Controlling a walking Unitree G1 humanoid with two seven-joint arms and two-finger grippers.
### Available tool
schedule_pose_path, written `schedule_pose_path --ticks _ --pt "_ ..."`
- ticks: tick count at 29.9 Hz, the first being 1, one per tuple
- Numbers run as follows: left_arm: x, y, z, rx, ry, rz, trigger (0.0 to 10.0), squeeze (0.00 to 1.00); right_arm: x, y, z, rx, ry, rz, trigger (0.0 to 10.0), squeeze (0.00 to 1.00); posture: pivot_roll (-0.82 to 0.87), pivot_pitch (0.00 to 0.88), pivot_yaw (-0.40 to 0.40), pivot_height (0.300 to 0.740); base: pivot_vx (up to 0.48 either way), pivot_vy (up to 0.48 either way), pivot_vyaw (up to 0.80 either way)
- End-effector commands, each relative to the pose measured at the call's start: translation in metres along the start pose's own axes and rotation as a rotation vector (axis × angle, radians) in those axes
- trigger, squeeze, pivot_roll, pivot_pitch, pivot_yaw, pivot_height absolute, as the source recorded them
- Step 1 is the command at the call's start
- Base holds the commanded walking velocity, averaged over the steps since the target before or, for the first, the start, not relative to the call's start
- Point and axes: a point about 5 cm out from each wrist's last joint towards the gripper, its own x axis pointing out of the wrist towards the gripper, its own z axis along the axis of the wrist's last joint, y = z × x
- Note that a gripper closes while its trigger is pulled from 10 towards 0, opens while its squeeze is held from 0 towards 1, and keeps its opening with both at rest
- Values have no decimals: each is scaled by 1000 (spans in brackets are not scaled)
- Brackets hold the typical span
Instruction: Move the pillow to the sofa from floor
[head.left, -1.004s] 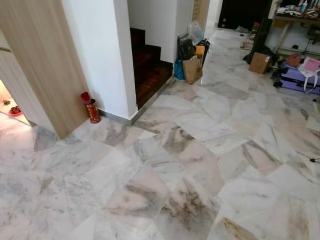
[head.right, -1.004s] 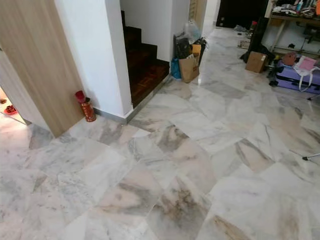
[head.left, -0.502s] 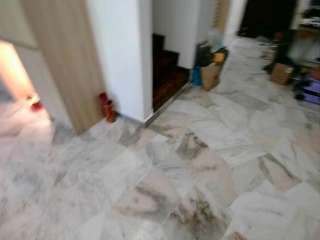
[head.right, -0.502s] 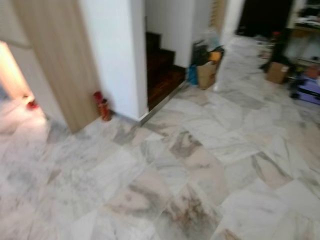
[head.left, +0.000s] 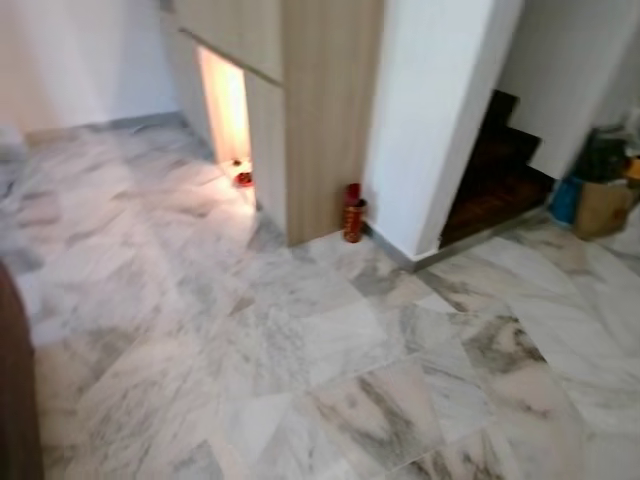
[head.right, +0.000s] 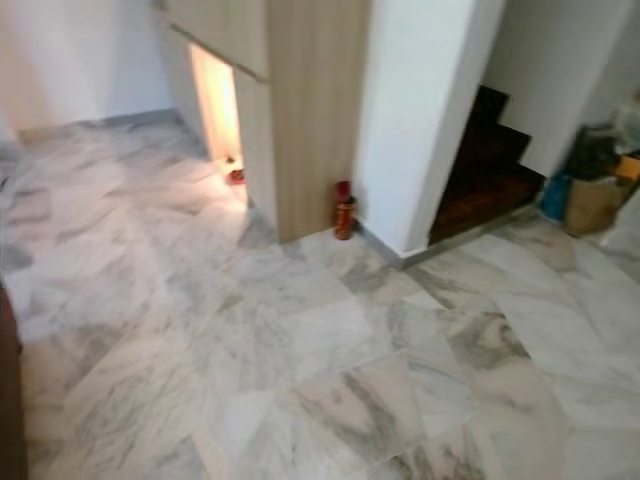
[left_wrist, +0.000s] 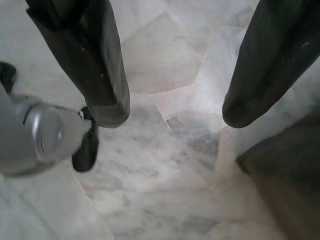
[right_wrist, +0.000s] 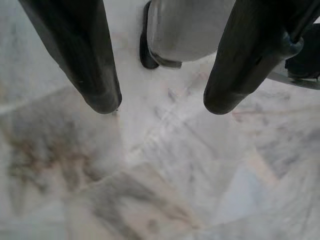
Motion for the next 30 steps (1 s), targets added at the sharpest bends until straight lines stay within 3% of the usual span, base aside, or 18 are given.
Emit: schedule_pose_path --ticks 1,22,30 --pt "1 -5 3 -5 -8 -10 10000 0 -3 -8 -5 0 20 -21 10000 0 47 13 -5 740 0 0 800" --pt "1 2 5 13 -17 -3 10000 0 -2 -2 -7 72 27 -22 10000 0 54 16 23 740 0 0 794" --pt "0 0 3 9 -11 -9 10000 0 -2 -2 -10 62 42 -11 10000 0 56 18 19 740 0 0 0"
